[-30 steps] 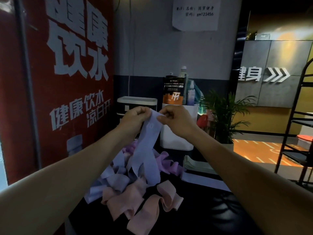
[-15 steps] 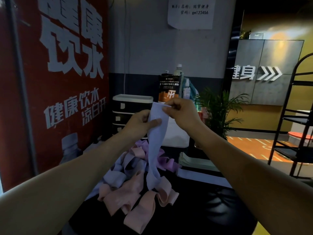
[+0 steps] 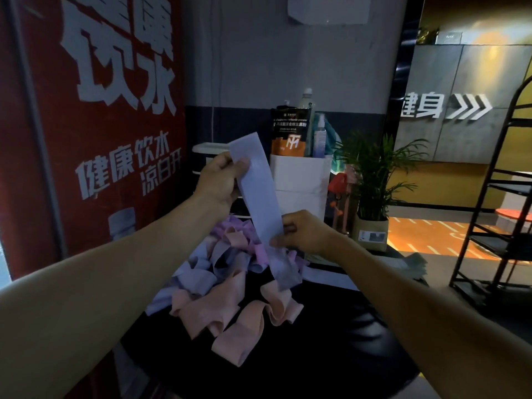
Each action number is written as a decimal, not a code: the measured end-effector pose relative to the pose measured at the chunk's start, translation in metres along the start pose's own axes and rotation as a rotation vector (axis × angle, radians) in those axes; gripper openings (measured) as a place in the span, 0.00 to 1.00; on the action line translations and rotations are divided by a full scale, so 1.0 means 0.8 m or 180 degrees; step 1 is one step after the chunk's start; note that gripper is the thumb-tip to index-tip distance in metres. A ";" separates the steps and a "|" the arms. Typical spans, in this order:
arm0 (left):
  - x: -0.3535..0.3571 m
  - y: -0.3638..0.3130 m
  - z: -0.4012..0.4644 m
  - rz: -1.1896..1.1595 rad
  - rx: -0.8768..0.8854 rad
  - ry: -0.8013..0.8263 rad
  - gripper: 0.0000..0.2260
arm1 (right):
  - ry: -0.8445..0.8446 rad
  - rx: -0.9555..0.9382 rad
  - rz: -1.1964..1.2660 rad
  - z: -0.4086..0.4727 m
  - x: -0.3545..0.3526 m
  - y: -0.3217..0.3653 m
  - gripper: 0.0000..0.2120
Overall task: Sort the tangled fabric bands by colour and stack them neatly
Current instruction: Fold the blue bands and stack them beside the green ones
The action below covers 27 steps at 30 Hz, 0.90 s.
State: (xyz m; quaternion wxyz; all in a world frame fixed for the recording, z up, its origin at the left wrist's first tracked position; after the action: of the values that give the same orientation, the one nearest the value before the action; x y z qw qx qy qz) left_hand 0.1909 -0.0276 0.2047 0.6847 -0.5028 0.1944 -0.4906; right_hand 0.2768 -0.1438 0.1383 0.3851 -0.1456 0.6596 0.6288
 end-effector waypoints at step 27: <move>-0.101 0.059 -0.028 0.0194 -0.0490 -0.1110 0.15 | -0.0793 0.0193 0.0362 -0.041 -0.053 -0.053 0.09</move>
State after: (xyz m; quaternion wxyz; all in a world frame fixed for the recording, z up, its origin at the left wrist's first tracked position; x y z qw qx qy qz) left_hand 0.1605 0.0324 0.1355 0.6820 -0.6250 0.1250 -0.3587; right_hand 0.3230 -0.1941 0.1342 0.4320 -0.0171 0.6326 0.6426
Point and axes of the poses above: each hand's wrist, its own z-axis towards the middle knuckle, its own x-axis out of the palm, y = z × x, the point moved 10 cm from there along z, towards the middle knuckle, and after that the axes turned 12 degrees about y, right-handed, at the moved point
